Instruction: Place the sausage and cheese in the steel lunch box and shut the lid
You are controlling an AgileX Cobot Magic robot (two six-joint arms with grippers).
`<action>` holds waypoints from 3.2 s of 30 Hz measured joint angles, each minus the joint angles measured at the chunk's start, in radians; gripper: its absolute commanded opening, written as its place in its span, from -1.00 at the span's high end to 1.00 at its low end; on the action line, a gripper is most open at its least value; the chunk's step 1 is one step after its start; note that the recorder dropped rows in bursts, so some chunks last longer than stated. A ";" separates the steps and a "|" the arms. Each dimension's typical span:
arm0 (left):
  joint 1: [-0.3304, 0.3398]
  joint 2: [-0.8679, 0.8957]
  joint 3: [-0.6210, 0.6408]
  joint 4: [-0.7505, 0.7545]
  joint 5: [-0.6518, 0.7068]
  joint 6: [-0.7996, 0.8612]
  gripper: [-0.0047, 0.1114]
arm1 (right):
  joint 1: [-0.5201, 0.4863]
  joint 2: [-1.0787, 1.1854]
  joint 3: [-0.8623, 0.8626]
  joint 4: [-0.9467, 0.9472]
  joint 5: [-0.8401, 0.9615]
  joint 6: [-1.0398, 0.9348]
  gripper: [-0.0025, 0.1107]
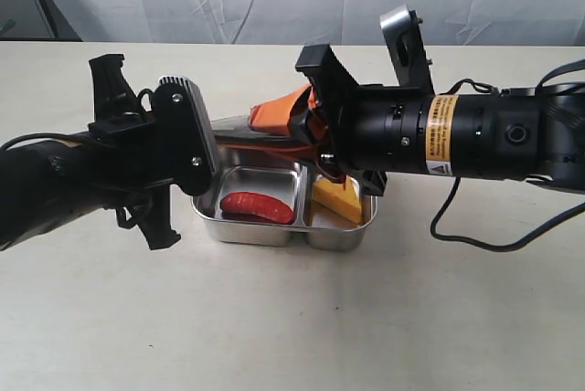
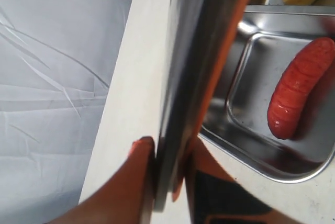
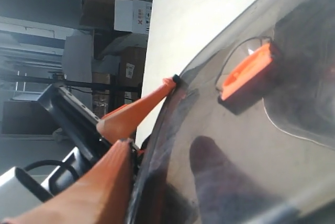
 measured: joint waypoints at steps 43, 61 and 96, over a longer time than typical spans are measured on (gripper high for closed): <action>-0.004 -0.110 0.036 -0.238 0.024 -0.023 0.02 | -0.072 0.034 -0.006 -0.073 0.340 -0.122 0.97; -0.004 -0.111 0.036 -0.377 -0.078 -0.037 -0.01 | -0.129 0.034 -0.072 -0.005 -0.012 -0.491 0.97; 0.419 -0.084 -0.029 -0.280 0.384 -0.581 0.92 | -0.300 0.361 -0.197 -0.469 -0.554 -0.451 0.97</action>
